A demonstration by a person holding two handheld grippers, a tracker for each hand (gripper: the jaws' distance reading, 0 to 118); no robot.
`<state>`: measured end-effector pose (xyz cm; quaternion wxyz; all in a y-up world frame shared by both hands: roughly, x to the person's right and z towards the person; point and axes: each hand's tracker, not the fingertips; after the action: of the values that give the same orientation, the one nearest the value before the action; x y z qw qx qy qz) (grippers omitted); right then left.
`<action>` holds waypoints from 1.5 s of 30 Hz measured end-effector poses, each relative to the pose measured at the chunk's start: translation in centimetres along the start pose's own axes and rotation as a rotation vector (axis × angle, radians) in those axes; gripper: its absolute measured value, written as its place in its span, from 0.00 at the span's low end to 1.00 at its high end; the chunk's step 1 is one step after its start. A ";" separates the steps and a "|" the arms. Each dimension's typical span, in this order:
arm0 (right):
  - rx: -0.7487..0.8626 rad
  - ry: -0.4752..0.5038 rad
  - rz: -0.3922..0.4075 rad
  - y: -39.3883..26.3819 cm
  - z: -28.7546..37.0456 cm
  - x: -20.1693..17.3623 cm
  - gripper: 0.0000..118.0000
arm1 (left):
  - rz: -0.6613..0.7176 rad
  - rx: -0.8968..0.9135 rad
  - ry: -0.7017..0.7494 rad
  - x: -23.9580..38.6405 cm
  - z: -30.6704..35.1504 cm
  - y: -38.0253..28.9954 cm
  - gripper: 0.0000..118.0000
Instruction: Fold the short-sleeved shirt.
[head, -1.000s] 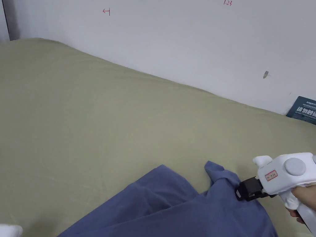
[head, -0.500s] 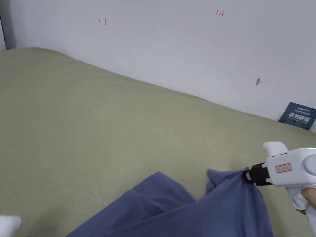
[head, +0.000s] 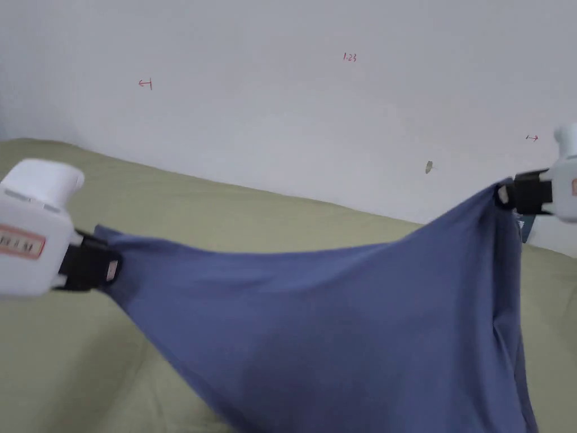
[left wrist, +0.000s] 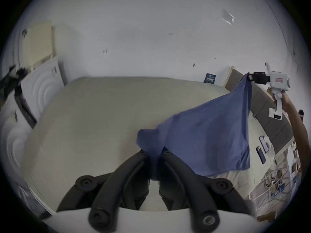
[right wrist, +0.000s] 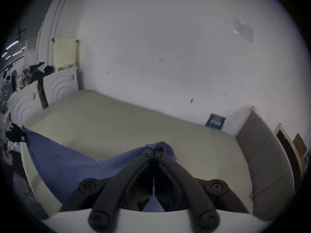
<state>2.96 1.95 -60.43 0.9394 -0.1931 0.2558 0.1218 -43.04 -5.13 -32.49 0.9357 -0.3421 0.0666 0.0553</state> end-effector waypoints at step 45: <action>0.221 -0.225 -0.067 7.2 7.8 3.5 0.01 | -0.110 0.211 0.076 -2.7 -4.0 18.7 0.07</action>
<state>6.96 12.15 -58.23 0.9812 -0.0822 0.1540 0.0823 -48.81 6.27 -46.92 0.9648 -0.2469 0.0888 -0.0165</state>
